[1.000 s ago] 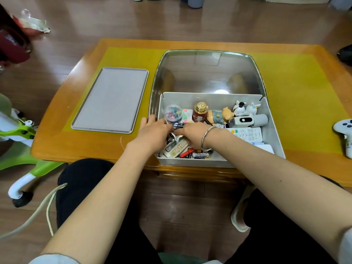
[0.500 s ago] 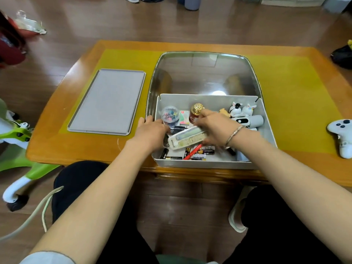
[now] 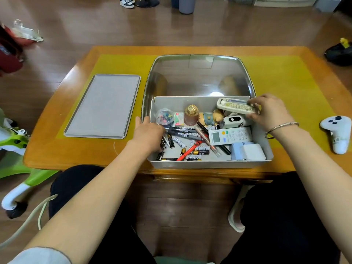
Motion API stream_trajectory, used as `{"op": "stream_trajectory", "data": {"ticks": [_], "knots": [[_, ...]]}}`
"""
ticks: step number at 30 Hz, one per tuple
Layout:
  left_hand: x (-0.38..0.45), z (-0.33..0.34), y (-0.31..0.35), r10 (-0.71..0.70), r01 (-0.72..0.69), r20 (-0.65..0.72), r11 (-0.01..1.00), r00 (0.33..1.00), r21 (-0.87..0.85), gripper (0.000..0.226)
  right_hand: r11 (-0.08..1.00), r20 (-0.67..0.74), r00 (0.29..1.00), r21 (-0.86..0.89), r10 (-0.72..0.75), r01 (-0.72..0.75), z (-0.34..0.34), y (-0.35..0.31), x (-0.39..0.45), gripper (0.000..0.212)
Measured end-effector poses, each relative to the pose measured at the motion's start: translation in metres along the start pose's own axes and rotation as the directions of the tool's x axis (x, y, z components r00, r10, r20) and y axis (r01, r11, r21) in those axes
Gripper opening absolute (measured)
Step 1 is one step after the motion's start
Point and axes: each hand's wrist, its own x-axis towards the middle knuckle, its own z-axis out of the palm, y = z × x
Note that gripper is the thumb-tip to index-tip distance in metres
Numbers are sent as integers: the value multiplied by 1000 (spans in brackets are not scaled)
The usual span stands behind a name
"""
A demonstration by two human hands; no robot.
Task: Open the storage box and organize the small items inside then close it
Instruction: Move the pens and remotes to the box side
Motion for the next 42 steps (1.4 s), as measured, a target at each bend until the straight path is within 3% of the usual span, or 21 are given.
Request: {"op": "stream_trajectory", "data": {"ticks": [6, 13, 18, 21, 25, 29, 31, 33, 37, 42], "knots": [[0, 2, 4, -10, 11, -30, 999, 999, 49, 42, 995, -25, 995, -14, 99, -99, 8, -9, -9, 32], [-10, -5, -12, -24, 12, -174, 997, 985, -74, 66, 996, -61, 996, -57, 61, -64, 9, -11, -16, 31], [-14, -26, -8, -30, -111, -444, 951, 896, -289, 54, 994, -106, 994, 101, -30, 41, 6, -22, -16, 26], [-2, -46, 20, 7, -200, -528, 929, 849, -310, 53, 963, -51, 990, 227, -135, 143, 2, -39, -18, 29], [14, -66, 70, 84, -304, -588, 909, 805, -286, 54, 846, 157, 978, 533, -136, 32, 1, -58, -19, 38], [24, -71, 103, 123, -429, -659, 843, 742, -325, 57, 817, 68, 994, 576, -87, 32, 7, -50, -12, 34], [30, -68, 101, 158, -457, -611, 808, 776, -372, 72, 843, 26, 1000, 538, 7, -20, 12, -36, -8, 36], [34, -59, 89, 192, -442, -527, 801, 828, -403, 81, 923, -3, 998, 380, 69, -62, 16, -20, -4, 42], [33, -36, 57, 146, -353, -414, 801, 899, -484, 59, 993, -56, 997, 110, 55, -48, 21, -6, 1, 54], [22, -17, 16, -84, -137, -428, 877, 900, -460, 37, 999, -201, 979, -32, -13, 7, 23, -13, -7, 46]]}}
